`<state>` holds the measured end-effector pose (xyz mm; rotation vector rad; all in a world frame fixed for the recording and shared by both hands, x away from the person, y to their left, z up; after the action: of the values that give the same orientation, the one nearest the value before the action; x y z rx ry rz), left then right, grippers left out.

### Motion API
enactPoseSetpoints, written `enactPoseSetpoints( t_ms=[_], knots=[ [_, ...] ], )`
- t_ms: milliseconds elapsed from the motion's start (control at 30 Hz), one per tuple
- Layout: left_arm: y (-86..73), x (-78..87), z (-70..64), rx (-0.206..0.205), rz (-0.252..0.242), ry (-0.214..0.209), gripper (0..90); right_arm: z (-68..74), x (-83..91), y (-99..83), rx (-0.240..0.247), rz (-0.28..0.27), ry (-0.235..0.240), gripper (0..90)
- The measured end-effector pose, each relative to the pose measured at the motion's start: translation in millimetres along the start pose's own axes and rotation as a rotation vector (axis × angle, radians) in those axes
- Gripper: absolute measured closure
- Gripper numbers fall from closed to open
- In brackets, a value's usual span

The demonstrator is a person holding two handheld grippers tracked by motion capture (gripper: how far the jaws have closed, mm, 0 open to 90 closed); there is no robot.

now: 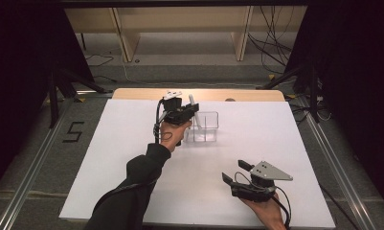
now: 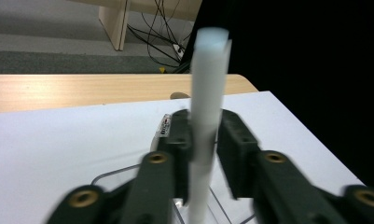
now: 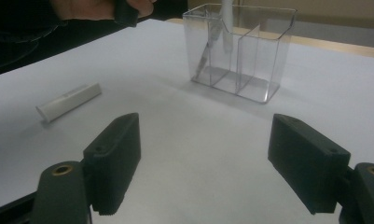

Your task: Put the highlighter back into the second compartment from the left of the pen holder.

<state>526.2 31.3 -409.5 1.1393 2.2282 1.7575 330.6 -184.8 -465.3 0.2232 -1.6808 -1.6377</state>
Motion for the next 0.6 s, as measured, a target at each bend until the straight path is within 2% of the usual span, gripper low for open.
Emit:
enactPoseSetpoints(
  t_ms=[100,200,333,433,600],
  knots=[
    [1.7,4.3,-1.9,-0.008,-0.001,-0.014,58.4,-0.4,0.1,0.1,-0.001,-0.001,-0.001,26.2],
    [6.5,10.4,-2.4,0.016,-0.005,-0.023,47.2,-0.6,0.6,0.3,-0.003,-0.001,-0.002,26.2],
    [12.9,19.3,-2.2,0.011,0.006,-0.004,35.5,-1.1,0.5,0.2,-0.002,-0.002,-0.004,26.2],
    [15.8,27.3,-1.5,0.017,0.014,-0.009,30.0,-1.2,0.8,0.3,-0.002,-0.002,-0.005,26.2],
    [13.7,42.8,3.2,-0.007,0.050,0.000,24.9,-1.7,1.1,0.7,-0.008,-0.004,-0.008,26.0]
  ],
)
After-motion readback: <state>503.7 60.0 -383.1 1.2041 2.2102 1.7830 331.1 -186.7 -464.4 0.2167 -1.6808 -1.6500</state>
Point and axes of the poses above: each handheld gripper's, and its own axes: x roughly backward along the jaws, y roughly out of its top, z roughly to its left, the point moved 4 cm from there along -x, roughly forward along the jaws, and after that the axes turned 2 degrees about -x, right-handed, at the moved point
